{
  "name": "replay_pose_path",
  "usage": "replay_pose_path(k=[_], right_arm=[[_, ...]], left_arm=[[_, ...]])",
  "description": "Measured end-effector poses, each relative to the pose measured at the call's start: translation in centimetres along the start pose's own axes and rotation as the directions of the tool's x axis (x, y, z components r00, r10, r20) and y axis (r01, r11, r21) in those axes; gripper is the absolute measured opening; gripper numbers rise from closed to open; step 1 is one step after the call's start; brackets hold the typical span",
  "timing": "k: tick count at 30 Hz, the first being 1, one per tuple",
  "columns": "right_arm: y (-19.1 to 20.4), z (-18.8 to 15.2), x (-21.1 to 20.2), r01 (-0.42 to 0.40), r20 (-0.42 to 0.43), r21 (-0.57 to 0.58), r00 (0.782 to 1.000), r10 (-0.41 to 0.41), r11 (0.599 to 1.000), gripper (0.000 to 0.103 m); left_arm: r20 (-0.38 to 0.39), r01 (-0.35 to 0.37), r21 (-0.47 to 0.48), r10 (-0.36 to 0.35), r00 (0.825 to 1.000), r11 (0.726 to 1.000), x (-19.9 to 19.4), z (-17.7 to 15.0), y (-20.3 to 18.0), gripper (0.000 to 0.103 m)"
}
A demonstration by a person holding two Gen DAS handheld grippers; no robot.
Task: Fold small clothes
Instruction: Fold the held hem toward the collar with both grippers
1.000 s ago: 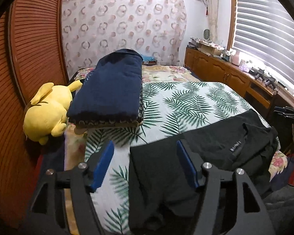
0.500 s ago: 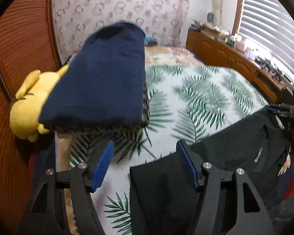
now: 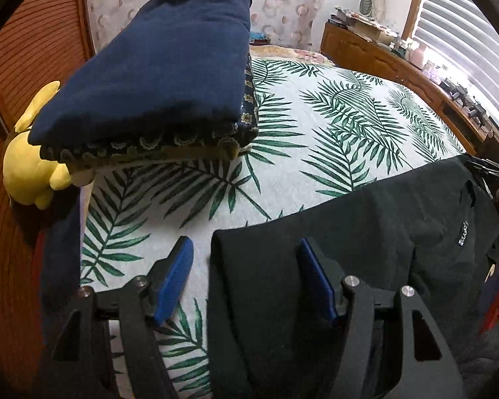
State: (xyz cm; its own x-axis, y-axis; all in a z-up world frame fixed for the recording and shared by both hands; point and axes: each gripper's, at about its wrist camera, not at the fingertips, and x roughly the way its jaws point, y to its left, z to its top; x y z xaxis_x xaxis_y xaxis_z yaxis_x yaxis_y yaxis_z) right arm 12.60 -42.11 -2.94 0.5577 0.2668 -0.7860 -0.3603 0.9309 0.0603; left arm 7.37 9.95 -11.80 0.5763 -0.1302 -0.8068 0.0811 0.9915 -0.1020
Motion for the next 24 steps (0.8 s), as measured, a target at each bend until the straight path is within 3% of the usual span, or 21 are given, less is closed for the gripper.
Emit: replay_pose_path(k=[2,4,8,15,17,20,21,24], right_arm=[[0.1,0.0,-0.1,0.005,0.001,-0.003,1.0,-0.005,1.0,0.059],[0.0,-0.1,-0.1,0.006,0.0,-0.001,1.0,-0.006,1.0,0.059],[0.0,0.0,-0.1,0.011,-0.009,-0.004,1.0,-0.011,1.0,0.059],[-0.1,0.4,0.2,0.026,-0.041,-0.016,0.999,-0.027,1.0,0.063],[0.2,0.4,0.0,-0.004,-0.044,-0.035,0.999,0.003,0.999,0.051],[1.1,0.3,-0.3,-0.069,-0.065,-0.05,0.996,0.066,0.996,0.018],[1.6,0.2,-0.5,-0.07,-0.068,-0.062,0.995,0.066,0.996,0.012],[2.8,-0.5,-2.0,-0.085,-0.045,-0.084,0.996,0.082,0.993,0.01]], left_arm=[[0.0,0.001,0.004,-0.001,1.0,1.0,-0.1,0.0,0.0,0.06],[-0.001,0.021,0.026,-0.021,1.0,0.999,-0.2,0.0,-0.4,0.042],[-0.014,0.031,0.052,-0.03,0.999,0.998,-0.5,0.1,-1.3,0.025],[-0.006,0.043,0.025,-0.043,0.999,0.999,-1.0,0.1,-1.1,0.02],[0.006,0.049,0.025,-0.049,0.999,0.998,-1.1,0.0,-1.2,0.016],[0.029,0.054,0.008,-0.054,0.998,0.998,-1.7,-0.3,-1.2,0.011],[0.051,0.053,0.002,-0.053,0.997,0.999,-2.3,-0.5,-1.3,0.011],[0.156,0.077,-0.012,-0.075,0.985,0.997,-5.6,-1.2,-2.1,0.01]])
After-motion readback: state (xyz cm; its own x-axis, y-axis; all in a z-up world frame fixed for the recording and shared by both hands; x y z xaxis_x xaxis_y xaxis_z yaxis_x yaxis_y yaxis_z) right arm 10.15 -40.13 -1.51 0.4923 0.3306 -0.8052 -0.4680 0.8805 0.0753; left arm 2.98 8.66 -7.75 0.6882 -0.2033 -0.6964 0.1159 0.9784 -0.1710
